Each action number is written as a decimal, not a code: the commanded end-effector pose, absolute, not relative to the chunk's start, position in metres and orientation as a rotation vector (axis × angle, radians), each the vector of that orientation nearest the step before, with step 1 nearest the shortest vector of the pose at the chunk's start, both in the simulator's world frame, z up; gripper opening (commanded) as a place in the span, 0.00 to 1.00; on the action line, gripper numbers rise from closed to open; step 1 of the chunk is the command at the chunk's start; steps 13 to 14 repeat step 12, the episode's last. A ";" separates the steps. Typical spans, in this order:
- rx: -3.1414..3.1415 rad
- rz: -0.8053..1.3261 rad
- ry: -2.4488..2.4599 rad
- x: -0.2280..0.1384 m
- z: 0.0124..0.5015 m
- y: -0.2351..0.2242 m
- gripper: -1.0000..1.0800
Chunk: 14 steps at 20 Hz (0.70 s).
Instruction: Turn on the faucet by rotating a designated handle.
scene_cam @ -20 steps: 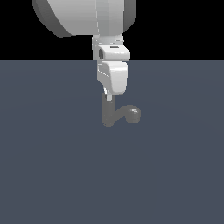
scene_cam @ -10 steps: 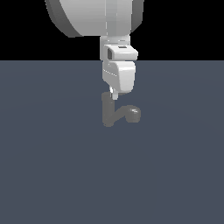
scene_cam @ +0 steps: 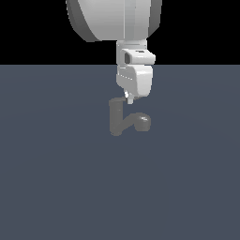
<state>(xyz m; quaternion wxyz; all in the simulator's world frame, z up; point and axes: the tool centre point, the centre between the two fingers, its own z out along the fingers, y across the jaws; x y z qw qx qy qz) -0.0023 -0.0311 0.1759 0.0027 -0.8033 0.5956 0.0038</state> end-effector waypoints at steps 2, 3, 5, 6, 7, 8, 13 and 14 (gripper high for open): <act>-2.500 0.002 1.897 0.007 0.174 -0.052 0.00; -2.498 0.002 1.899 0.010 0.174 -0.055 0.00; -2.496 0.002 1.903 0.014 0.173 -0.061 0.00; -2.495 0.001 1.906 0.016 0.173 -0.064 0.00; -2.494 0.001 1.908 0.018 0.173 -0.067 0.00; -2.492 0.001 1.910 0.020 0.173 -0.069 0.00; -2.489 0.000 1.917 0.026 0.173 -0.078 0.00; -2.489 0.000 1.917 0.026 0.173 -0.078 0.00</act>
